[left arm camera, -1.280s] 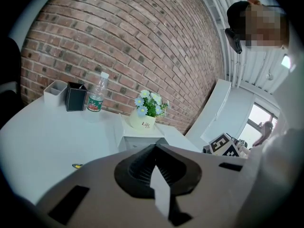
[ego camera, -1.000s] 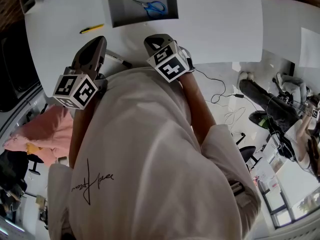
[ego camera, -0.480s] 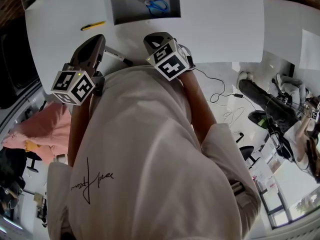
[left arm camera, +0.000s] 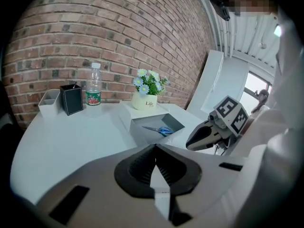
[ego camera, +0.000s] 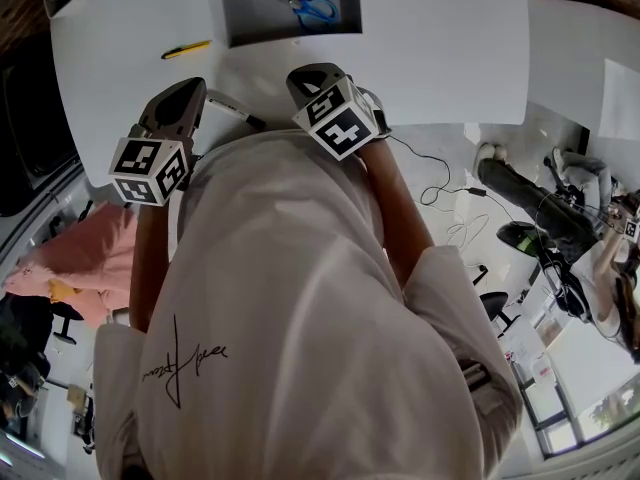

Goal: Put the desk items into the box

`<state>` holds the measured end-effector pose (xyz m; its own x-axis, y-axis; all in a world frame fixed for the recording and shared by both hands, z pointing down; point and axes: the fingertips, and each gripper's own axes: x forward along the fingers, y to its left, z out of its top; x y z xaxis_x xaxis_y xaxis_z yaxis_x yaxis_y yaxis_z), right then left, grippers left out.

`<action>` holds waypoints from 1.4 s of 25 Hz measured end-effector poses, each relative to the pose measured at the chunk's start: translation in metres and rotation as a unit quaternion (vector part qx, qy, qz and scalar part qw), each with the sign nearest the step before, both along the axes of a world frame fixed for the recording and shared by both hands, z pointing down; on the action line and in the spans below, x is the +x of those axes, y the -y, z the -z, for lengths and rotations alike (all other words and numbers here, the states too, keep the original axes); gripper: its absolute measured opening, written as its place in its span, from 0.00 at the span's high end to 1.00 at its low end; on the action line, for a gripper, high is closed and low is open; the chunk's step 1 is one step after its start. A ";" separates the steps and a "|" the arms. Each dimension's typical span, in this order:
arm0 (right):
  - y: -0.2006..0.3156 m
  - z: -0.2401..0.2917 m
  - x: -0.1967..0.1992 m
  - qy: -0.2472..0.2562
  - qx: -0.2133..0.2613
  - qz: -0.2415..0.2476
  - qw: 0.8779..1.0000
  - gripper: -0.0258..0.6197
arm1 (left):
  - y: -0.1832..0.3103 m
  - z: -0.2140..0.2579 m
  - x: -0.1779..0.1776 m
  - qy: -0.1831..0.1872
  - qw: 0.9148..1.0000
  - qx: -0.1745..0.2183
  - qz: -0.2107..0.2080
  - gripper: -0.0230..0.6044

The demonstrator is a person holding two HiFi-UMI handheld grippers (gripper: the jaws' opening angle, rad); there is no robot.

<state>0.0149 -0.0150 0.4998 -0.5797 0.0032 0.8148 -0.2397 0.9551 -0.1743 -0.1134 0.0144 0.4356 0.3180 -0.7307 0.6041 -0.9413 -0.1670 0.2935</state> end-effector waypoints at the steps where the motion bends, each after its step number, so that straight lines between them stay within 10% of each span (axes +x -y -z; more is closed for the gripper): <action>1: 0.000 0.000 0.000 0.000 0.000 0.000 1.000 0.92 | -0.002 -0.002 0.001 0.009 1.000 -0.003 -0.011 0.95; 20: -0.008 -0.002 -0.003 0.002 -0.010 0.013 1.000 0.92 | -0.031 -0.032 0.032 0.095 0.967 -0.020 -0.236 0.95; 35: -0.064 0.015 -0.065 0.052 -0.051 0.038 0.997 0.91 | -0.033 -0.007 0.009 0.068 0.987 0.013 -0.142 0.95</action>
<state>-0.0498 0.0487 0.4845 -0.6566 0.1296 0.7430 -0.1425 0.9460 -0.2910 -0.1046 0.0472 0.4422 0.4290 -0.6392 0.6383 -0.8861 -0.4351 0.1597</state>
